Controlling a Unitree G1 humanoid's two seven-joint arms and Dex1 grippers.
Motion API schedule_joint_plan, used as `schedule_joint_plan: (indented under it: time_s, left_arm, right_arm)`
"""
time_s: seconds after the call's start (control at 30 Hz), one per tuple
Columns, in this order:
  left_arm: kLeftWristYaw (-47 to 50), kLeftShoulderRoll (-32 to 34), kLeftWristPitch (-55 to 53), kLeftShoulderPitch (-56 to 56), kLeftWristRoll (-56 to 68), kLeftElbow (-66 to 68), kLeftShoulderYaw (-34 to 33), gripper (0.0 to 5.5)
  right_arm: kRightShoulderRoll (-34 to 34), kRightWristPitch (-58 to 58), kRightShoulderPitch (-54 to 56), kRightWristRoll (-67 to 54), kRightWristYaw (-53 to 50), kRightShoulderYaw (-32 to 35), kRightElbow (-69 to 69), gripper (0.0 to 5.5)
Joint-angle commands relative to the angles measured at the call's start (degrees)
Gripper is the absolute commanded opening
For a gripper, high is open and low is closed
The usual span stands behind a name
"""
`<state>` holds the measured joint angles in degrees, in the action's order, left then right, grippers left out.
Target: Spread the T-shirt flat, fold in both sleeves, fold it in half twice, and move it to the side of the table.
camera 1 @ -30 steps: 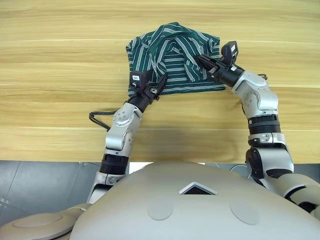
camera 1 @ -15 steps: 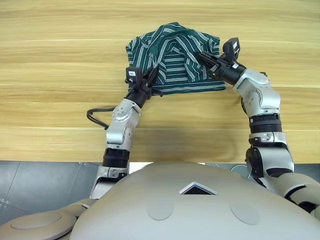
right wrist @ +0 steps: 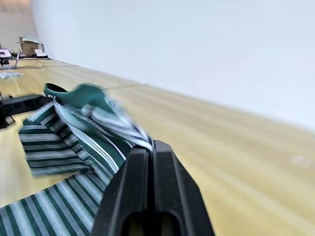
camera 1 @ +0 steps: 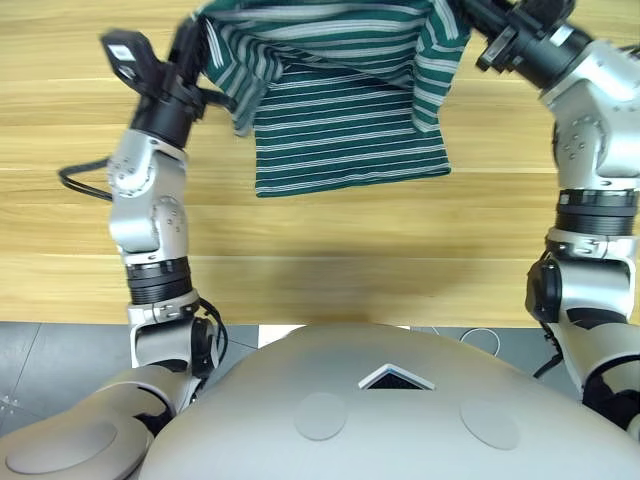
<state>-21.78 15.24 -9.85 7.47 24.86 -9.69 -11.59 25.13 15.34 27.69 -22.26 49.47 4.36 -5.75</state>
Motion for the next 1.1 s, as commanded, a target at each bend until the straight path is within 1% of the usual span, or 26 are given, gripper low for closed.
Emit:
schedule_joint_plan:
  time_s: [0.03, 0.2, 0.23, 0.3, 0.33, 0.37, 0.43, 0.5, 0.53, 0.57, 0.63, 0.67, 0.73, 0.8, 0.87, 0.97, 1.1]
  left_arm:
    - [-0.4, 3.8, -3.2, 3.1, 1.0, -8.2, -0.2, 0.02]
    - [-1.4, 8.4, -9.0, 5.1, 2.1, -18.0, 1.7, 0.02]
    - [-2.2, 9.3, -10.0, 5.4, 1.6, -17.8, 2.6, 0.02]
    - [-4.7, 11.4, -12.4, 8.4, 0.0, -11.0, 4.9, 0.02]
    - [-5.7, 12.1, -13.2, 11.0, -0.9, -6.3, 5.9, 0.02]
    - [-7.0, 12.9, -13.3, 16.2, -2.6, 2.3, 7.0, 0.02]
    - [-9.5, 14.3, -9.2, 33.4, -9.5, 30.2, 10.2, 0.02]
    - [-7.5, 14.7, -3.4, 50.8, -16.2, 56.0, 12.7, 0.02]
    - [-4.1, 15.3, -1.0, 58.4, -18.8, 64.5, 13.1, 0.02]
    - [-0.7, 16.0, 0.8, 64.0, -20.4, 69.9, 13.1, 0.02]
    - [5.2, 18.5, 3.5, 74.2, -21.9, 75.5, 12.1, 0.02]
    - [6.9, 19.7, 4.8, 78.3, -22.1, 77.0, 11.7, 0.02]
    - [7.8, 21.0, 6.5, 84.4, -22.8, 79.1, 11.5, 0.02]
    - [6.9, 20.5, 7.6, 87.4, -24.1, 80.7, 12.4, 0.02]
    - [5.8, 19.2, 9.4, 88.3, -25.4, 82.1, 13.2, 0.02]
    - [2.9, 17.5, 12.3, 87.8, -27.4, 84.3, 13.6, 0.02]
    - [-2.0, 14.4, 14.9, 83.9, -28.5, 85.8, 13.2, 0.02]
  right_arm:
    - [3.8, -2.8, 2.0, 1.7, 1.5, -0.1, 5.1, 0.0]
    - [10.4, -7.0, 1.9, 4.2, 5.4, -0.8, 13.3, 0.0]
    - [11.5, -7.3, 1.6, 5.0, 5.8, -1.2, 14.1, 0.0]
    - [12.4, -8.0, 4.2, 9.2, 6.1, -4.6, 9.8, 0.0]
    - [12.5, -9.3, 6.3, 12.0, 5.9, -6.5, 5.9, 0.0]
    - [12.1, -11.2, 11.0, 16.3, 5.0, -9.3, -2.2, 0.0]
    - [9.6, -16.5, 26.0, 26.7, 0.4, -15.5, -27.0, 0.0]
    - [6.3, -19.2, 41.5, 34.7, -9.7, -19.6, -48.5, 0.0]
    - [5.3, -19.7, 48.7, 37.6, -16.1, -20.7, -55.1, 0.0]
    - [4.6, -20.1, 54.4, 39.6, -21.6, -21.3, -59.2, 0.0]
    - [4.2, -21.4, 65.4, 41.4, -29.9, -21.1, -63.1, 0.0]
    - [3.8, -22.0, 69.8, 41.2, -32.3, -20.6, -64.2, 0.0]
    - [3.3, -23.6, 75.5, 41.1, -33.8, -20.0, -65.7, 0.0]
    - [3.1, -24.8, 76.3, 41.7, -33.1, -20.5, -67.1, 0.0]
    - [3.2, -26.4, 74.1, 42.0, -32.6, -20.6, -68.6, 0.0]
    - [3.0, -28.6, 70.9, 42.2, -32.3, -19.7, -70.7, 0.0]
    - [2.9, -31.7, 63.5, 39.8, -29.0, -16.0, -71.9, 0.0]
